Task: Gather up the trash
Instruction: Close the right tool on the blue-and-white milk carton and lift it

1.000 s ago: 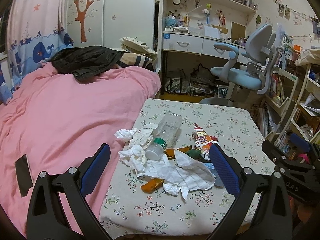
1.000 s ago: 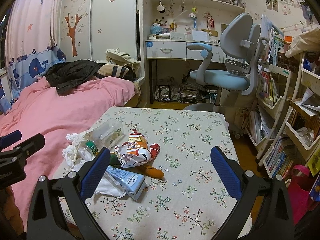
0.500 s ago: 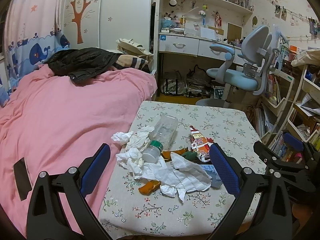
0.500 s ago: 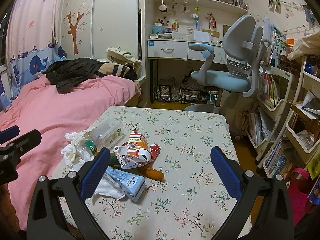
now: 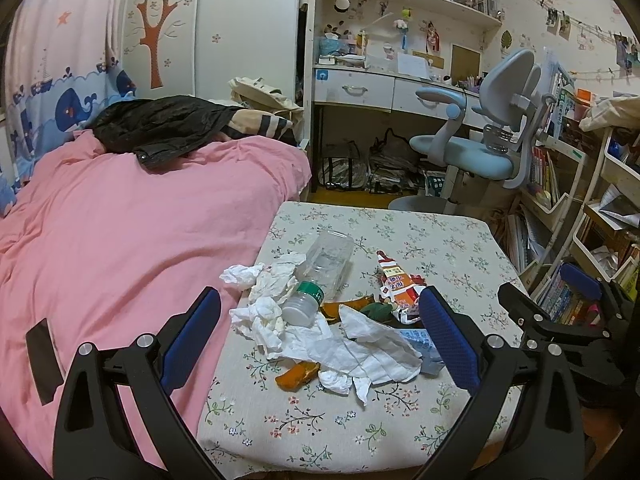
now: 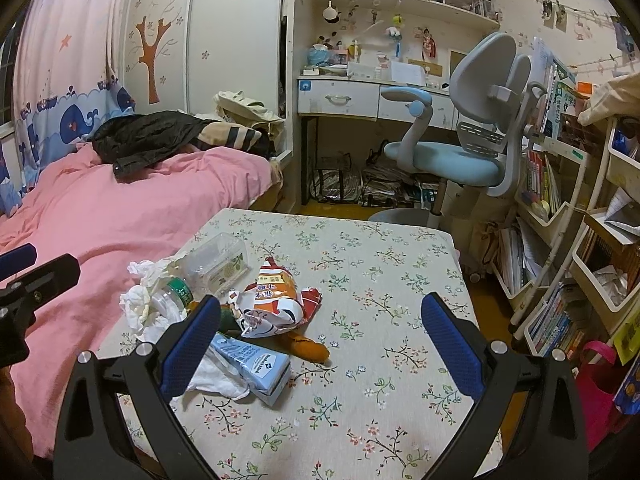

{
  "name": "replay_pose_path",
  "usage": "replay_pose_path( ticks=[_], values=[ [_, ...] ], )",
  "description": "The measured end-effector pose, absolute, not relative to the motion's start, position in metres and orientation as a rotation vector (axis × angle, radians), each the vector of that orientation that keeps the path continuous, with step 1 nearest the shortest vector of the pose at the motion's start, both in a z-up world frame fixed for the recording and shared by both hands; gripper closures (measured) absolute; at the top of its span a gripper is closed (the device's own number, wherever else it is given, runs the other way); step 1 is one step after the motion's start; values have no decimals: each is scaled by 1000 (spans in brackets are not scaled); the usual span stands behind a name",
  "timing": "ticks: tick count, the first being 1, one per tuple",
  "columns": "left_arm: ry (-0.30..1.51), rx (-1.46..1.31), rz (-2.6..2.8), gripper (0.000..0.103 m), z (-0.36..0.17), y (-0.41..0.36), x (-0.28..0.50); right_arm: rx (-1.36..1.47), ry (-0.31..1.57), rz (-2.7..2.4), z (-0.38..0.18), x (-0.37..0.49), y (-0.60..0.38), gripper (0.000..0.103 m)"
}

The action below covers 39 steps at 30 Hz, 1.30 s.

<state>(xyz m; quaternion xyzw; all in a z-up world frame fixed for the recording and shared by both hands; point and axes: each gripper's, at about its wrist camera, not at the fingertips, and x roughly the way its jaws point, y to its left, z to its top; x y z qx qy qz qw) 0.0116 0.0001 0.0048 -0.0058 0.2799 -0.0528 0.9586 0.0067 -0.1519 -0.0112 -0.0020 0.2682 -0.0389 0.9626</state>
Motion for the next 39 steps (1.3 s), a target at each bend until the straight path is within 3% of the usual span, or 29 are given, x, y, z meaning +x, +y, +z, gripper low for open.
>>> replay_pose_path(
  ticks=[17,34,35,36,37,38,39],
  values=[
    [764,-56,57,7,-31,50,57,-19,608,-87,-24,14,-168,6],
    [815,79,-104,7,-83,-52,89,68,661,-85,-36,19,-201,6],
    [834,56,-99,11,-88,-52,96,68,664,-86,-37,19,-202,6],
    [851,31,-121,32,-91,-51,99,68,667,-86,-37,19,-202,6],
    [874,13,-145,46,-94,-51,102,68,671,-86,-38,20,-202,6],
    [901,-16,-191,72,-97,-49,103,69,672,-85,-39,21,-203,6],
    [903,-34,-210,86,-95,-47,102,69,674,-85,-39,22,-203,6]
  ],
)
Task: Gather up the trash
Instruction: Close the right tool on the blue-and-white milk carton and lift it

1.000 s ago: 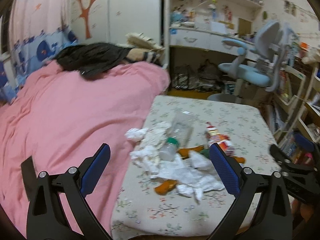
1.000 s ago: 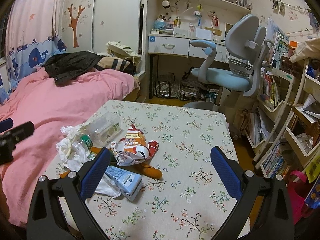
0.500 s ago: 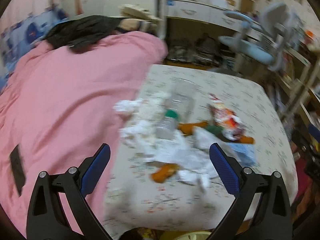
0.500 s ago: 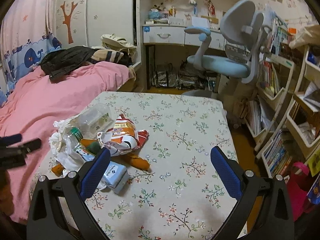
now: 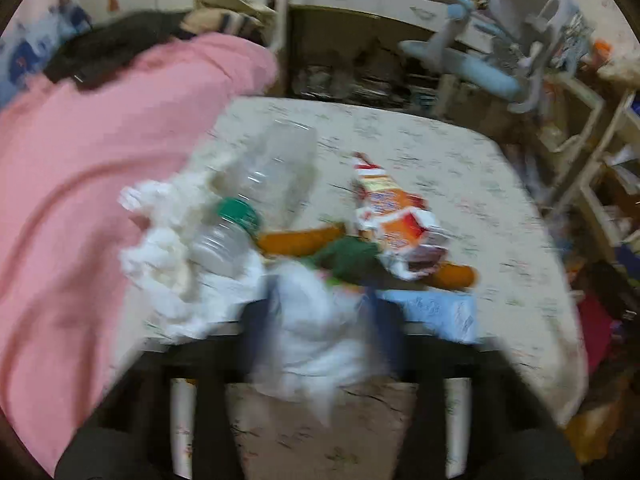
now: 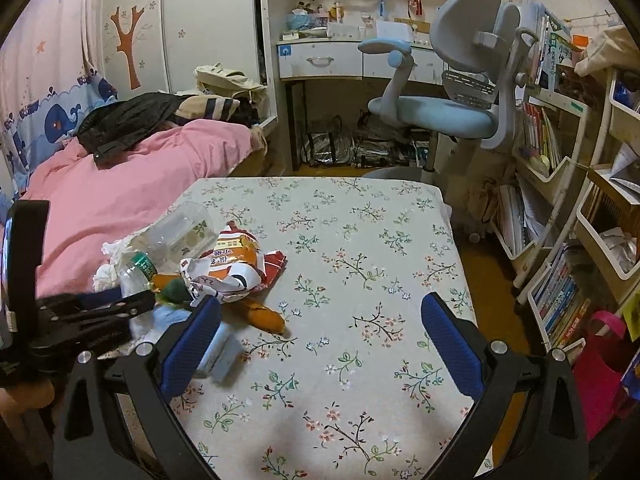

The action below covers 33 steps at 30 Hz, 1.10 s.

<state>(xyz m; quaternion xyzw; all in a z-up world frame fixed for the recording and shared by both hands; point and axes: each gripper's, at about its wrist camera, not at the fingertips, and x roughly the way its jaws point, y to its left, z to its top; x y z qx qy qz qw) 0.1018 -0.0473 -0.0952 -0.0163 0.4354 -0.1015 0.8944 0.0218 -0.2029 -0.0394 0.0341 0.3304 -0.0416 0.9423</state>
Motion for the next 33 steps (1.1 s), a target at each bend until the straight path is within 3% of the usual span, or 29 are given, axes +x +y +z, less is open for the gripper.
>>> replay_pose_path(
  ticks=[2,14,21,23,30,31,33],
  values=[
    [888,-41,-236,102,-90,-43,97,75,676,-84,-40,23,-203,6],
    [712,-195,-389,102,-32,19,24,-36,723,70,-52,32,-169,6],
    [752,-254,-382,102,-41,48,6,-172,724,234,-59,48,-132,9],
    [757,-274,-380,102,-43,53,9,-225,746,302,-64,51,-116,26],
    [754,-267,-378,102,-45,55,12,-429,883,360,-105,65,-77,63],
    [753,-269,-379,102,-44,55,11,-436,885,359,-107,65,-76,74],
    [751,-280,-379,102,-44,57,12,-384,892,369,-105,67,-81,80]
  ],
)
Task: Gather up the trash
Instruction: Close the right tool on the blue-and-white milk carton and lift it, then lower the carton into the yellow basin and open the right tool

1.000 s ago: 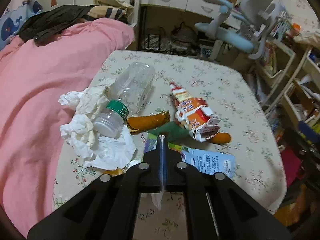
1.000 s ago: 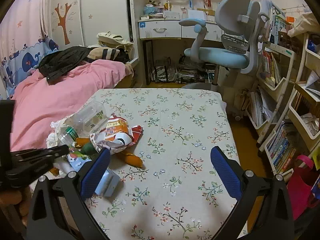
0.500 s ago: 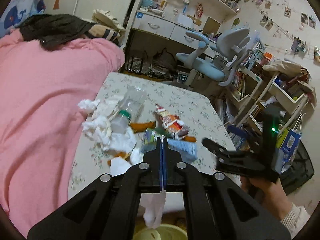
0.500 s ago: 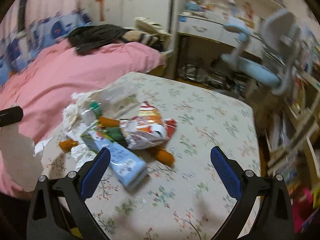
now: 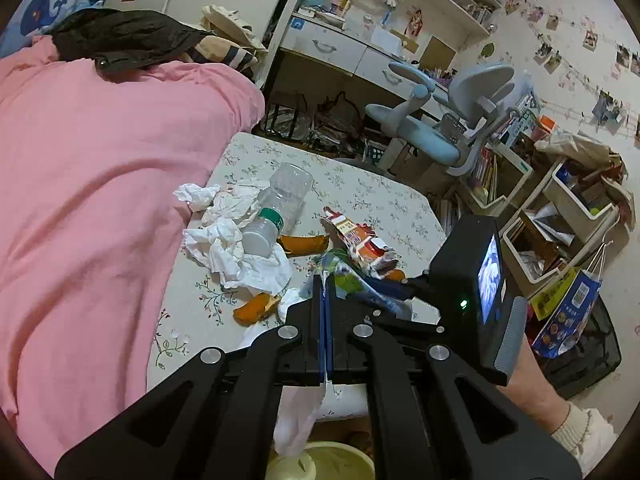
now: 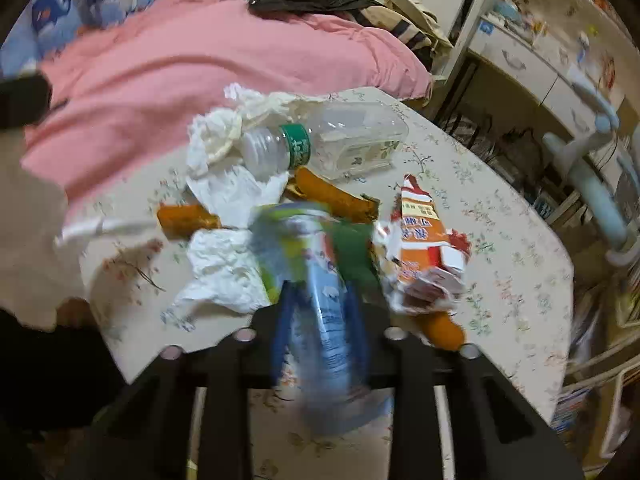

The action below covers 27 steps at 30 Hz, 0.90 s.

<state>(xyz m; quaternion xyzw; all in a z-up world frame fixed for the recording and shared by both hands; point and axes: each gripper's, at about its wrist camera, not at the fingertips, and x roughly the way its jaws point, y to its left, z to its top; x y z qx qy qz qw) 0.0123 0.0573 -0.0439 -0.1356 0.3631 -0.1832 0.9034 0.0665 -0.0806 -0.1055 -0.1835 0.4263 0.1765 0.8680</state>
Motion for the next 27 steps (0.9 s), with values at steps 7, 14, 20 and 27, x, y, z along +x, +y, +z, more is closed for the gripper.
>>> replay_pose_path(
  ticks=[7,14,20,27],
  values=[
    [742,-308,-383,102,-43,62,12,-45,886,409,-92,65,-124,80],
    [707,-336,-425,102,-38,61,7,171,860,465,-79,46,-147,80],
    [691,-347,-449,102,-32,61,-12,227,853,498,-73,-6,-139,80],
    [701,-300,-467,102,-27,59,-55,133,974,521,-107,-84,-102,80]
  ],
)
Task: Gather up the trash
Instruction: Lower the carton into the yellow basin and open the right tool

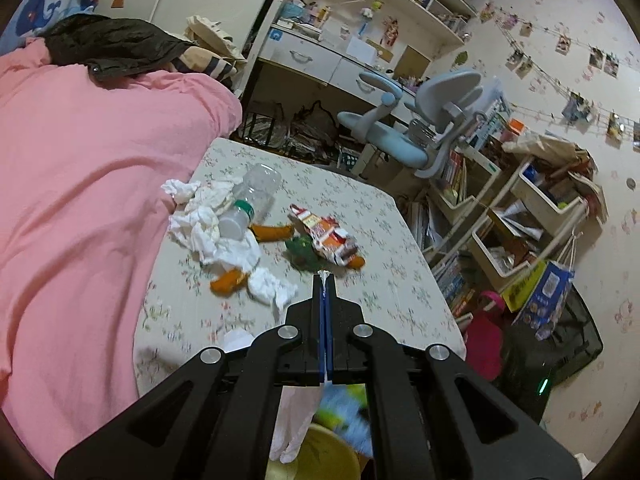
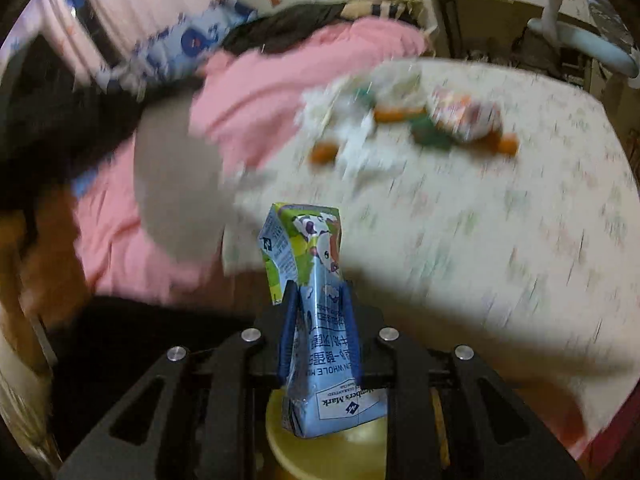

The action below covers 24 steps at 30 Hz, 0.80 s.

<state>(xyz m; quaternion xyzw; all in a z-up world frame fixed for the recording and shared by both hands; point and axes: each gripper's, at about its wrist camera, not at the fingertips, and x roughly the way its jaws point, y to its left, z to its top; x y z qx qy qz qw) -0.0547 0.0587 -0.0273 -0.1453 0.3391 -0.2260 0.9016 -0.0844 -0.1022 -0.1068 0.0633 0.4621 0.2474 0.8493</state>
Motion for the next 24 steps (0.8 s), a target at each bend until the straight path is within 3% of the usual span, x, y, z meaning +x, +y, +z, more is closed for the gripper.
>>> replay_pose_path(
  ticks=[10,17,24],
  values=[
    [741,-296,-500,102,-33,58,-113,7,1191,508,-168,-128,-73,74],
    [791,-277,-543,102,-46,42,-150,43,1060,328,-151,-131,-100,41],
    [874,-237,-584,102,-76,20,-177,-35,892,41,-125,-133,-121,17]
  ],
)
